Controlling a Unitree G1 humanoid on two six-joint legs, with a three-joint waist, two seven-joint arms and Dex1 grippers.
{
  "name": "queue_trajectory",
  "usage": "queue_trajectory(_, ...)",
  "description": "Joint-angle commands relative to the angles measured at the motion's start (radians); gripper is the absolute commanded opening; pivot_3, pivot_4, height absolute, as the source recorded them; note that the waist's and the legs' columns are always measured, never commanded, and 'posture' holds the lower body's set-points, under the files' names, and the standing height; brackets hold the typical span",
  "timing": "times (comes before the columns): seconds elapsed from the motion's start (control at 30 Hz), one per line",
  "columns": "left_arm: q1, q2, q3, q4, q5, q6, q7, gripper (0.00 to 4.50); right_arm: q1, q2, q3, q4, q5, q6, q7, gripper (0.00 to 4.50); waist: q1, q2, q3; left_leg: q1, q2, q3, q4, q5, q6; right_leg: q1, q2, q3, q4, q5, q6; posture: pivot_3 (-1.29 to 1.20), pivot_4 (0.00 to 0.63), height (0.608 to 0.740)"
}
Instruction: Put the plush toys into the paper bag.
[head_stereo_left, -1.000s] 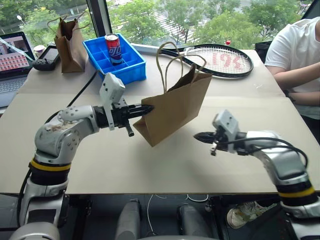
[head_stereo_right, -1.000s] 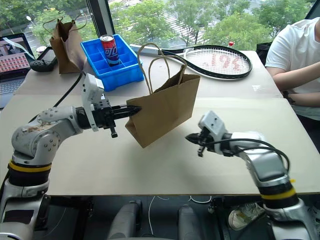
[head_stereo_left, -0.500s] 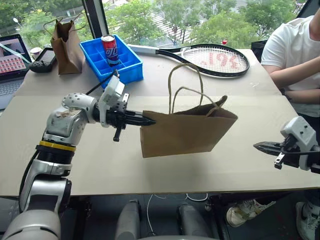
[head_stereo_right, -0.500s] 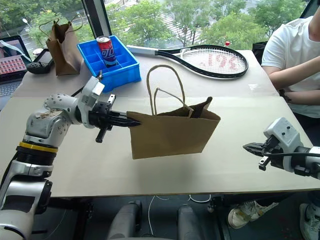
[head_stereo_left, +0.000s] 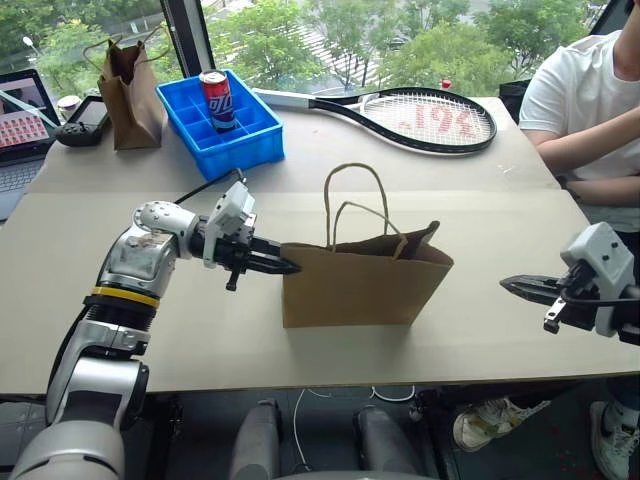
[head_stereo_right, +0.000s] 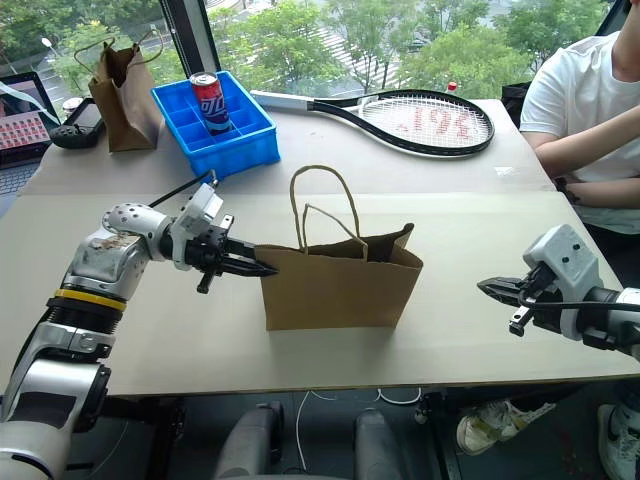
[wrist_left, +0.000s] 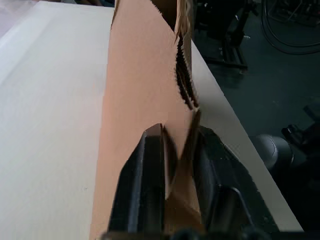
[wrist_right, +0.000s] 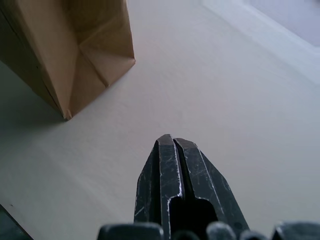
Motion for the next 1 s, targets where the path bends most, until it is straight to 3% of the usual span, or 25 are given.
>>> queue_trajectory(0.03,0.02,0.052,0.081,-0.091,-0.041,0.062,0.037,2.3,-0.04,0.003,0.019,0.012,0.032,-0.019,0.015,0.0,0.0,0.0,0.0,0.0,0.0,0.0,0.0,0.0,0.0,0.0,0.0,0.0,0.0,0.0,0.0,0.0,0.15,0.74)
queue_trajectory(0.23,0.267,0.165,0.371,-0.314,-0.161,0.226,0.239,4.37,-0.026,0.139,-0.026,0.025,0.132,-0.13,0.071,0.0,-0.012,0.0,0.0,0.002,0.001,0.0,-0.002,0.0,0.0,0.001,0.0,0.0,0.001,0.003,0.005,0.0,0.15,0.74)
queue_trajectory(0.37,0.521,0.167,0.525,-0.498,-0.212,0.305,0.366,4.48,0.043,0.213,-0.037,0.039,0.161,-0.155,0.071,0.0,-0.007,0.0,0.0,0.004,0.001,0.0,-0.004,0.0,0.0,0.002,0.0,0.0,0.0,0.003,0.004,0.0,0.15,0.74)
queue_trajectory(0.43,0.585,0.102,0.58,-0.533,-0.176,0.258,0.499,4.48,0.061,0.223,-0.032,0.075,0.131,-0.205,0.074,0.0,0.005,-0.001,0.0,0.004,0.001,0.0,-0.002,0.0,0.0,0.003,-0.001,-0.001,0.001,0.0,-0.002,0.0,0.15,0.74)
queue_trajectory(0.6,0.704,0.024,0.573,-0.594,-0.016,0.156,0.719,4.5,0.039,0.225,-0.025,0.169,0.11,-0.288,0.08,1.25,0.007,-0.001,0.0,0.009,0.001,0.002,-0.001,-0.005,-0.008,0.008,-0.002,-0.001,-0.003,0.0,-0.004,0.0,0.15,0.74)
queue_trajectory(0.67,0.731,0.008,0.573,-0.599,-0.001,0.17,0.776,4.5,0.031,0.217,-0.016,0.197,0.107,-0.306,0.089,2.01,0.006,-0.001,0.0,0.009,0.001,0.002,-0.001,-0.005,-0.008,0.009,-0.001,-0.001,-0.002,0.0,-0.004,0.0,0.15,0.74)
queue_trajectory(0.77,0.773,-0.014,0.599,-0.624,-0.072,0.202,0.775,4.5,0.011,0.208,-0.008,0.24,0.098,-0.335,0.096,3.03,0.004,-0.001,0.0,0.01,0.001,0.002,-0.001,-0.005,-0.008,0.009,-0.001,-0.001,-0.002,0.0,-0.004,0.0,0.15,0.74)
queue_trajectory(0.9,0.827,0.019,0.554,-0.662,-0.009,0.209,0.816,4.5,-0.027,0.208,0.001,0.299,0.072,-0.386,0.084,4.36,0.002,-0.001,0.0,0.01,0.001,0.002,-0.002,-0.005,-0.008,0.009,-0.001,0.0,-0.003,0.0,-0.004,0.0,0.15,0.74)
queue_trajectory(1.0,0.845,0.044,0.559,-0.657,-0.033,0.21,0.782,4.5,-0.059,0.212,0.022,0.337,0.052,-0.417,0.078,4.45,0.001,-0.001,0.0,0.01,0.001,0.002,-0.003,-0.005,-0.008,0.008,-0.001,0.0,-0.002,-0.001,-0.004,0.0,0.15,0.74)
